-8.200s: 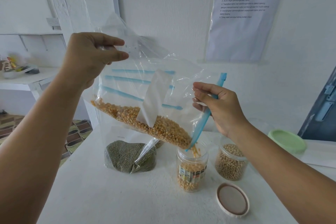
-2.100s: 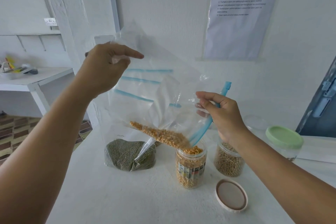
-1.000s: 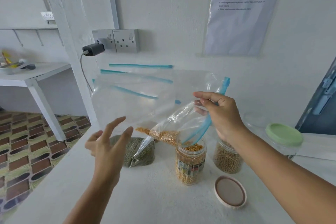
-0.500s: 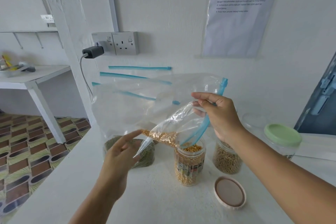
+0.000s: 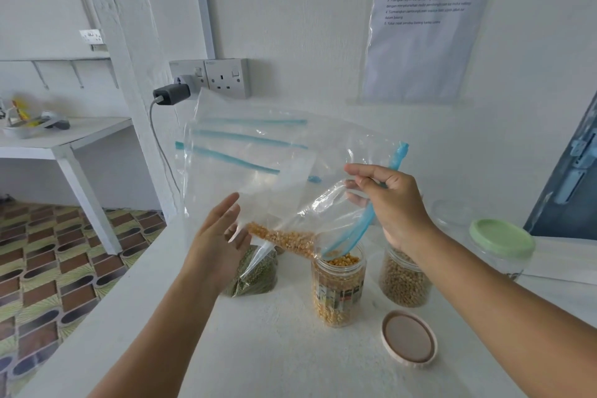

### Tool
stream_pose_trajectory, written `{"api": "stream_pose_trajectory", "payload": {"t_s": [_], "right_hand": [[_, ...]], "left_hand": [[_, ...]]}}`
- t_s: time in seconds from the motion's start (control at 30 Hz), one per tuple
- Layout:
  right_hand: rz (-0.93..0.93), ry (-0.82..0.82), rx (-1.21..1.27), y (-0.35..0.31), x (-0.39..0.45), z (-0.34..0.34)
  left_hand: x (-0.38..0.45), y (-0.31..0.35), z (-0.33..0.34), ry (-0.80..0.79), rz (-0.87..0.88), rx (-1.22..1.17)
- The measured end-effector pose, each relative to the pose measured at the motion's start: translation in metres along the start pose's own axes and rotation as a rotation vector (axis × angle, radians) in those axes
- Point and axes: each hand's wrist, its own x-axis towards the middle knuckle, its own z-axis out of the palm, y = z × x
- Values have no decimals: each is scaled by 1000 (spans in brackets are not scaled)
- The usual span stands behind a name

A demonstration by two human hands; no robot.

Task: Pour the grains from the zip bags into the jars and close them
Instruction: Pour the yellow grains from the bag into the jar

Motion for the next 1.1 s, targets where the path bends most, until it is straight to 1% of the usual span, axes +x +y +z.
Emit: {"api": "stream_pose_trajectory", "payload": {"t_s": [0.13, 0.23, 0.4, 0.47, 0.6, 0.7, 0.8, 0.97, 1.1], "right_hand": [[-13, 9, -2, 2, -1, -3], [-16, 0, -11, 4, -2, -8], [-23, -16, -126, 10, 0, -18], [-25, -16, -129, 11, 1, -20], [-43, 23, -10, 6, 2, -18], [-46, 39, -18, 5, 3, -19], [-25, 42, -14, 9, 0, -22], [-5, 39, -24, 14, -1, -29], [-20, 15, -86, 7, -3, -31]], "left_hand": [[2, 2, 6, -78, 76, 44], [3, 5, 9, -105, 85, 95], [2, 11, 16, -136, 185, 259], [3, 14, 20, -136, 206, 251], [8, 29, 32, -76, 270, 202], [12, 41, 40, -53, 320, 199], [14, 40, 44, -86, 325, 221], [14, 36, 44, -185, 315, 235], [16, 38, 49, -175, 351, 270]]}}
